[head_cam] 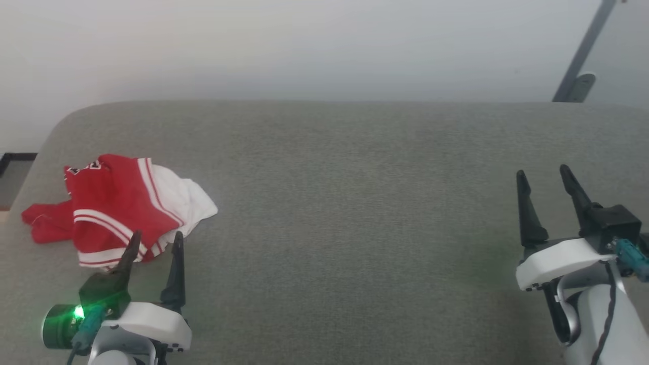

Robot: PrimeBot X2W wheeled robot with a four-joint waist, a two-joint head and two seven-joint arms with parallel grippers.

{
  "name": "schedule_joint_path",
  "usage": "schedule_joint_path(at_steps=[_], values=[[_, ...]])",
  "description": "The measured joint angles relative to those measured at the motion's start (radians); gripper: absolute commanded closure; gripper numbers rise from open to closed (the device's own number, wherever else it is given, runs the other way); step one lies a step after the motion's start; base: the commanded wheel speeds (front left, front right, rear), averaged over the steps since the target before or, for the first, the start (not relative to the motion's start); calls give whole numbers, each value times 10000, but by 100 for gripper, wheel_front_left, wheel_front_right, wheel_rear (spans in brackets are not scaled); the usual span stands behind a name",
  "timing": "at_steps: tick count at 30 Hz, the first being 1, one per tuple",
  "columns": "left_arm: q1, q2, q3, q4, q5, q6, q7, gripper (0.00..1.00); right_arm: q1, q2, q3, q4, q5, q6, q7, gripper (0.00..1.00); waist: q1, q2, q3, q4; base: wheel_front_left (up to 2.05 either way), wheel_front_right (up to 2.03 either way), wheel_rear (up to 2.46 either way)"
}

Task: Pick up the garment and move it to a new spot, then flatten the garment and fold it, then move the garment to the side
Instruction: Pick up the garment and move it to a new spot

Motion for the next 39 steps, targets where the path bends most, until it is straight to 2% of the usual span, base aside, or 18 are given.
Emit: schedule_joint_path(at_steps=[5,10,24,25,27,33,39], values=[[-54,-111,270,8,-40,27,0,0,-7,67,456,19,36,0,-2,0,-1,0,40,482,0,0,0],[-13,-324,395,-36,-50,132,0,0,16,240,1085,140,100,0,-2,0,0,0,49,1261,0,0,0],[623,-593,387,-589,-261,732,0,0,-17,520,2445,437,378,2,-15,0,0,0,98,4106,0,0,0],[764,-591,385,-673,-416,792,0,0,-12,539,2683,470,428,0,-15,0,1,0,86,4470,0,0,0],[951,-591,416,-803,-619,934,0,0,-70,581,2999,514,527,2,-15,0,0,0,96,4748,0,0,0],[1169,-602,328,-1049,-1087,1133,0,0,-397,627,3304,625,713,2,-15,0,0,0,321,4967,0,0,0],[596,-571,201,-717,-819,560,0,0,-517,648,3114,506,667,2,-15,0,0,0,430,4667,0,0,0]])
